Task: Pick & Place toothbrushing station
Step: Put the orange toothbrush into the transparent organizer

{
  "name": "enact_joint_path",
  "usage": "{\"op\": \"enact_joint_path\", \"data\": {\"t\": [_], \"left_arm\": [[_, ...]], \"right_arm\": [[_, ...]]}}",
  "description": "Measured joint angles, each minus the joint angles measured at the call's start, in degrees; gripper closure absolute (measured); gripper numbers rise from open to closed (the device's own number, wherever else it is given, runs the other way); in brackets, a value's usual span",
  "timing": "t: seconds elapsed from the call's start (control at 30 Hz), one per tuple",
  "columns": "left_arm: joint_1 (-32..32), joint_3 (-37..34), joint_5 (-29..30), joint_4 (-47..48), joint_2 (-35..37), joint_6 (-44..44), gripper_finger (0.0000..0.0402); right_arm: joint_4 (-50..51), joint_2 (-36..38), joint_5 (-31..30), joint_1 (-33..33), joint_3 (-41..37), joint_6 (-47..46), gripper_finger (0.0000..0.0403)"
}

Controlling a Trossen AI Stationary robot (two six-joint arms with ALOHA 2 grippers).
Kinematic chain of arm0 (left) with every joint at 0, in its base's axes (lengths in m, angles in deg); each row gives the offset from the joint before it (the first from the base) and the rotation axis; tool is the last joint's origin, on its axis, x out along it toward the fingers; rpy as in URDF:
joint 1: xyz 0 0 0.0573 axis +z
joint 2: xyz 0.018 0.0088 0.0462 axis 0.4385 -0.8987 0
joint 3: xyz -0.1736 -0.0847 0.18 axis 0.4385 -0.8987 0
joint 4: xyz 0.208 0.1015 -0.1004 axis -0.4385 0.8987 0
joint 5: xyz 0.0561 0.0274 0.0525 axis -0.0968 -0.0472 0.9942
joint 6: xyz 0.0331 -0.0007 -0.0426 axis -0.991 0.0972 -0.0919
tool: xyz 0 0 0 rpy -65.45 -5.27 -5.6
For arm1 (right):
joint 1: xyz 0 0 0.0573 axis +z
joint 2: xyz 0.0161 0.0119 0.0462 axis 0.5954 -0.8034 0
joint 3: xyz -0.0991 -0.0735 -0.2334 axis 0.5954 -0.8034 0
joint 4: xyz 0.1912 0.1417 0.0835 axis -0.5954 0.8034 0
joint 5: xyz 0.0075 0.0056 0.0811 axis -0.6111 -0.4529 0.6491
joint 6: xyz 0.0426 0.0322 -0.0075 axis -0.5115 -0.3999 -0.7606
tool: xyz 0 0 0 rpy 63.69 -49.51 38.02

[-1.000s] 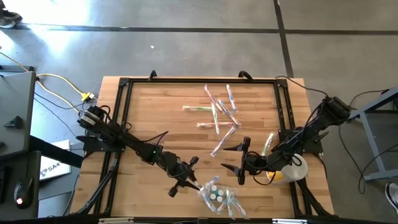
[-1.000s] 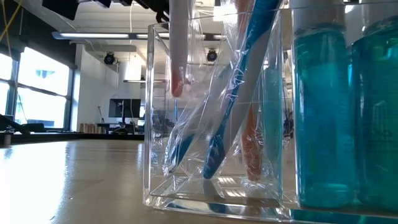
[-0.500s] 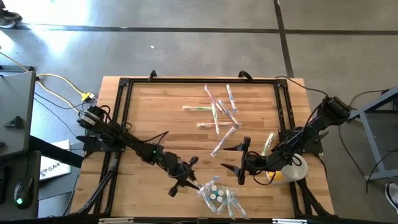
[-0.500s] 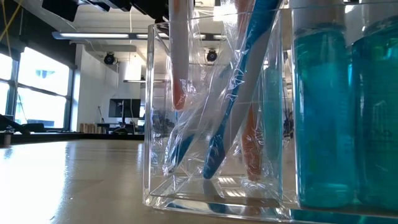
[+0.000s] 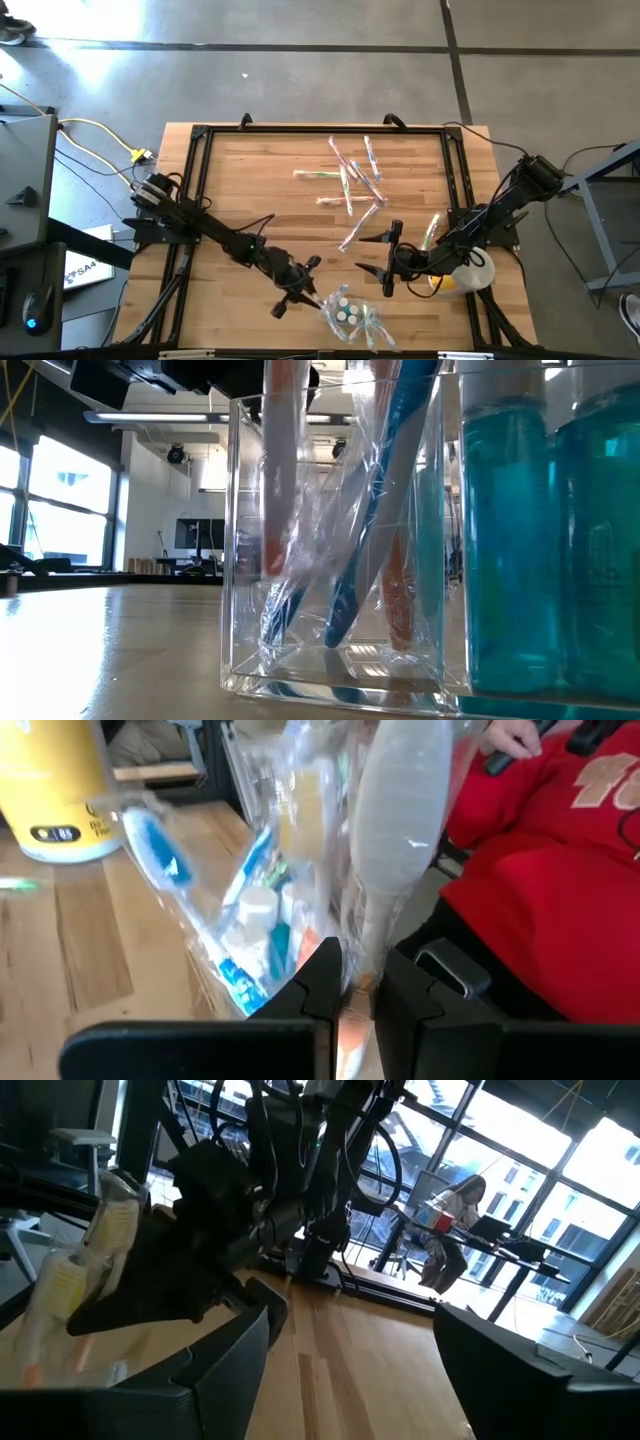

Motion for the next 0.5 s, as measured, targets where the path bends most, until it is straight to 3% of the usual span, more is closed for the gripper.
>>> {"op": "enact_joint_path", "data": {"t": [0.3,0.5], "left_arm": [[0.0,0.0,0.2,0.9,-0.1,-0.3,0.0374],[0.0,0.0,2.1,1.6,-0.1,0.3,0.0338]], "right_arm": [[1.2,0.0,0.0,0.0,0.0,-0.1,0.0127],[1.2,0.0,0.0,0.0,0.0,-0.1,0.0127]]}}
